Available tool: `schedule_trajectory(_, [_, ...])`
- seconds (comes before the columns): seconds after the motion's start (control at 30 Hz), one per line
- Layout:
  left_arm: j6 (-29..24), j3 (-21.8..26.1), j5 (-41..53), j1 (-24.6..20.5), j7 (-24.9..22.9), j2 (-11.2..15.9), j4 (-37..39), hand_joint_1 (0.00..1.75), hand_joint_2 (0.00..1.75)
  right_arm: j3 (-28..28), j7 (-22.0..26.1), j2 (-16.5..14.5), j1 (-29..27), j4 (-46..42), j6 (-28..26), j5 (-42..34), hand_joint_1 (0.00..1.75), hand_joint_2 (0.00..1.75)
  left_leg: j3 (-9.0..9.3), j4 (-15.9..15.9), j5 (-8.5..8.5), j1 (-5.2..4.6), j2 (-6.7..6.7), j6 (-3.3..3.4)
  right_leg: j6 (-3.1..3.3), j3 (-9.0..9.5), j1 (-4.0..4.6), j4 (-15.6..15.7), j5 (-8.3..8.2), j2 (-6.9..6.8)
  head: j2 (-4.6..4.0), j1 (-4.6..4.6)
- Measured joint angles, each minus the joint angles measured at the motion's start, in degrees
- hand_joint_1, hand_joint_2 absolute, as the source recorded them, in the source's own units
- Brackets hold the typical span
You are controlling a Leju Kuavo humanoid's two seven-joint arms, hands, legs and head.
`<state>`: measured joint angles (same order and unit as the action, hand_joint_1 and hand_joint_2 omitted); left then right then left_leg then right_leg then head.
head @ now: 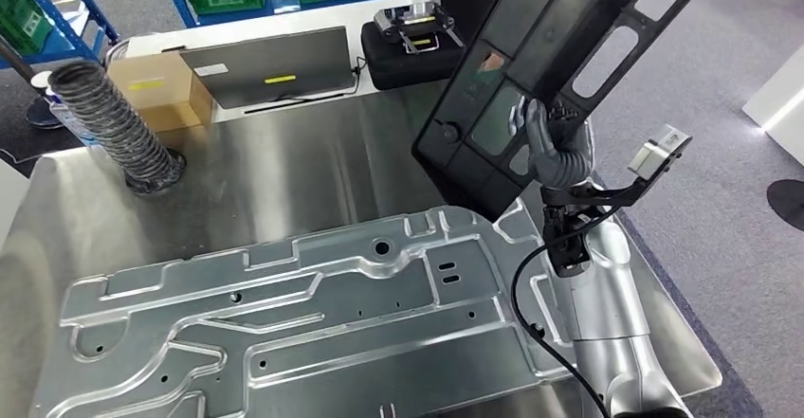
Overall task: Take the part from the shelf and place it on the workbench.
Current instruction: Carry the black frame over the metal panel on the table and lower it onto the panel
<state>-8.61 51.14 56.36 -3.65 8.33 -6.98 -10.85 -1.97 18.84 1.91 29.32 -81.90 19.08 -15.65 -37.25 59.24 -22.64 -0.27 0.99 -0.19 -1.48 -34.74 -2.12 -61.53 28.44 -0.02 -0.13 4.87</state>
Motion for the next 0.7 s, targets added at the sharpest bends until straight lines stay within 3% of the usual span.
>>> schedule_trajectory(0.07, [-0.02,0.34,0.01,0.16,-2.02,0.14,-0.02,0.00,0.00,-0.15,0.05,0.06,0.03,-0.15,-0.67,-0.49,1.75,1.75,0.03,0.54,-0.33,0.04,0.06,-0.47,1.40,-0.23,0.26,-0.32,-0.24,0.21,0.00,0.02])
schedule_trajectory(0.13, [0.04,0.61,0.02,0.35,-3.55,0.12,-0.02,0.00,0.00,-0.15,-0.12,0.28,-0.18,-0.81,-1.11,-1.15,1.75,1.75,-0.35,1.46,-1.04,0.24,0.05,-0.91,2.10,-0.23,0.25,-0.23,-0.56,0.55,0.00,0.02])
schedule_trajectory(0.2, [0.14,0.71,0.04,0.48,-4.64,-0.02,-0.01,0.00,0.00,-0.13,-0.28,0.52,-0.72,-1.89,-1.38,-1.64,1.75,1.75,-2.26,6.10,-3.98,0.49,-0.07,-1.28,2.50,-0.21,0.21,-0.11,-0.81,0.91,0.00,0.03])
schedule_trajectory(0.27, [0.21,0.86,-0.07,0.49,-5.73,-0.28,0.01,0.00,0.00,-0.08,-0.39,0.61,-1.62,-2.84,-1.61,-1.79,1.75,1.75,-5.36,13.71,-7.62,0.69,-0.16,-1.42,2.68,-0.22,0.34,-0.12,-0.98,1.14,0.00,0.03])
schedule_trajectory(0.3, [0.26,0.99,-0.14,0.47,-6.36,-0.38,0.01,0.00,0.00,-0.02,-0.45,0.61,-2.15,-3.26,-1.73,-1.76,1.75,1.75,-6.44,16.41,-8.55,0.75,-0.20,-1.35,2.72,-0.21,0.43,-0.14,-1.02,1.27,0.00,0.03])
schedule_trajectory(0.33, [0.33,1.14,-0.20,0.45,-6.98,-0.44,0.01,0.00,0.00,0.07,-0.54,0.61,-2.71,-3.76,-1.92,-1.71,1.75,1.75,-6.56,16.96,-8.38,0.75,-0.25,-1.11,2.75,-0.21,0.53,-0.16,-1.06,1.39,0.00,0.03])
schedule_trajectory(0.37, [0.42,1.28,-0.22,0.45,-7.50,-0.46,0.01,0.00,0.00,0.17,-0.60,0.61,-3.21,-4.35,-2.11,-1.66,1.75,1.75,-5.63,15.25,-7.25,0.69,-0.31,-0.73,2.75,-0.21,0.61,-0.15,-1.06,1.54,0.00,0.03])
schedule_trajectory(0.43, [0.53,1.48,-0.11,0.49,-8.15,-0.47,0.01,0.00,0.00,0.54,-0.76,0.61,-4.10,-5.79,-2.48,-1.57,1.75,1.75,-1.69,7.37,-3.81,0.20,-0.37,0.40,2.71,-0.22,0.66,-0.05,-1.05,1.76,0.00,0.03])
schedule_trajectory(0.5, [0.59,1.55,0.17,0.50,-8.35,-0.46,0.01,0.00,0.00,1.14,-0.97,0.61,-5.28,-7.35,-2.78,-1.32,1.75,1.75,1.26,1.62,-1.93,-0.40,-0.31,1.13,2.33,-0.26,0.62,0.24,-1.18,1.75,0.00,0.03])
schedule_trajectory(0.63, [0.89,1.55,0.94,0.37,-8.56,-0.47,0.01,0.00,0.00,2.73,-1.60,0.59,-8.59,-10.36,-3.40,-0.31,1.75,1.75,2.22,-1.27,-0.58,-0.58,-0.22,1.59,1.03,-0.11,0.47,0.88,-1.24,1.50,0.00,0.02])
schedule_trajectory(0.7, [0.97,1.55,1.09,0.20,-8.65,-0.48,0.01,0.00,0.00,3.52,-1.51,0.56,-9.56,-11.55,-3.29,0.28,1.75,1.75,2.44,-2.93,0.55,-0.32,0.08,1.90,0.75,-1.15,0.71,-1.97,1.74,1.19,0.00,0.02])
